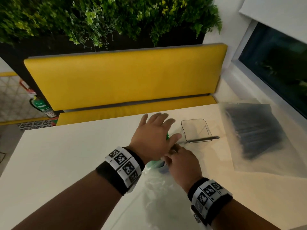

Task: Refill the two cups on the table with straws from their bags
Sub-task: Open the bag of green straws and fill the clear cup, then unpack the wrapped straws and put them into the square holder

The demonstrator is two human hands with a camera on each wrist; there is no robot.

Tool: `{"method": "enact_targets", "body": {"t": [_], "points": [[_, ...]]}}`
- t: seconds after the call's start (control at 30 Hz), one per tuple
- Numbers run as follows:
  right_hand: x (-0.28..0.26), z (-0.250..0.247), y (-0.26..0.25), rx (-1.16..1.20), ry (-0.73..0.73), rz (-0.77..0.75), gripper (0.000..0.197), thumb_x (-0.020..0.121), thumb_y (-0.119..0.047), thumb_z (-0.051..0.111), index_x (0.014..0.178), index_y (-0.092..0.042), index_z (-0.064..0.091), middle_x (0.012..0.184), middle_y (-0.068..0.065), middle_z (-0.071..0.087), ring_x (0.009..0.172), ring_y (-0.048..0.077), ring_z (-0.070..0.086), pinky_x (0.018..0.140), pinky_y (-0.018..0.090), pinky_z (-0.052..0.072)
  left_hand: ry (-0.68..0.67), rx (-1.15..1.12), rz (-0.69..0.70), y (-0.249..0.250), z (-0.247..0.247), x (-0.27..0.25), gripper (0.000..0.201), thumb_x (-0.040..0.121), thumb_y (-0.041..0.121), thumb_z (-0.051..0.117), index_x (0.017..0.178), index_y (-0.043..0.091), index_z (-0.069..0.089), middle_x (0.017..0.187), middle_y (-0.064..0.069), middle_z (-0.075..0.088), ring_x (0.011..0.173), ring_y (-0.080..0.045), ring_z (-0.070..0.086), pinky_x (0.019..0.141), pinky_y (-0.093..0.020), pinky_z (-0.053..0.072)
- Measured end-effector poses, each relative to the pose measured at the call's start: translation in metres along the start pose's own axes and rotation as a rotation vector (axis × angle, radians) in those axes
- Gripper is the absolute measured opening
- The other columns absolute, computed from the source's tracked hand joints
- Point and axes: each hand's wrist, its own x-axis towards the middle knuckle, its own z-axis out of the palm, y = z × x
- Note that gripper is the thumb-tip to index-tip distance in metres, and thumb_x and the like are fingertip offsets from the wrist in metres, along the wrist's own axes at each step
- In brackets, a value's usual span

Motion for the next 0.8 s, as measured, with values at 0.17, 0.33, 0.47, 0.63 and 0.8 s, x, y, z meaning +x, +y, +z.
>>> {"method": "enact_targets", "body": {"t": [0.17,0.33,0.47,0.63,0.8], "points": [[-0.005,0.0,0.0,0.013,0.008,0.005,0.013,0.087,-0.035,0.065,0.097,-0.03,0.072,0.098,-0.004,0.07,0.08,0.02,0.066,0.067,0.033,0.052,-0.114,0.155,0.01,-0.003,0.021,0.002,0.051,0.1,0.053,0.03,0.132,0.022,0.055,0.134,-0.002,0.059,0.128,-0.025,0.046,0.11,-0.044,0.033],[-0.053,-0.016,0.008,0.147,0.233,-0.074,0.026,0.087,-0.031,0.066,0.112,-0.022,0.07,0.12,0.004,0.062,0.104,0.021,0.059,0.084,0.033,0.049,-0.005,-0.1,-0.011,-0.007,-0.002,-0.006,0.07,0.089,0.076,0.032,0.14,0.03,0.048,0.145,0.0,0.05,0.133,-0.024,0.044,0.11,-0.046,0.035],[-0.119,-0.002,0.028,0.129,0.039,-0.372,0.043,0.081,-0.06,0.066,0.114,-0.032,0.066,0.131,0.001,0.054,0.12,0.022,0.051,0.098,0.038,0.045,0.322,-0.315,0.091,-0.014,-0.041,-0.049,0.055,0.09,0.059,0.055,0.126,0.018,0.063,0.129,-0.004,0.06,0.119,-0.022,0.055,0.099,-0.037,0.043],[-0.137,0.025,0.07,0.128,-0.207,-0.114,0.055,0.082,-0.077,0.051,0.116,-0.035,0.061,0.139,0.001,0.048,0.128,0.023,0.048,0.103,0.045,0.042,0.188,-0.434,0.136,-0.031,-0.022,-0.145,0.022,0.099,0.044,0.049,0.091,0.031,0.066,0.082,0.017,0.058,0.069,-0.001,0.056,0.062,-0.023,0.05],[-0.126,0.026,0.109,0.1,-0.175,0.235,0.04,0.09,-0.058,0.048,0.125,-0.041,0.057,0.152,0.005,0.032,0.132,0.034,0.043,0.109,0.04,0.039,-0.345,-0.314,0.028,0.028,0.086,-0.18,0.035,0.086,0.069,0.045,0.118,0.055,0.053,0.109,0.016,0.04,0.078,0.0,0.062,0.059,-0.018,0.052]]}}
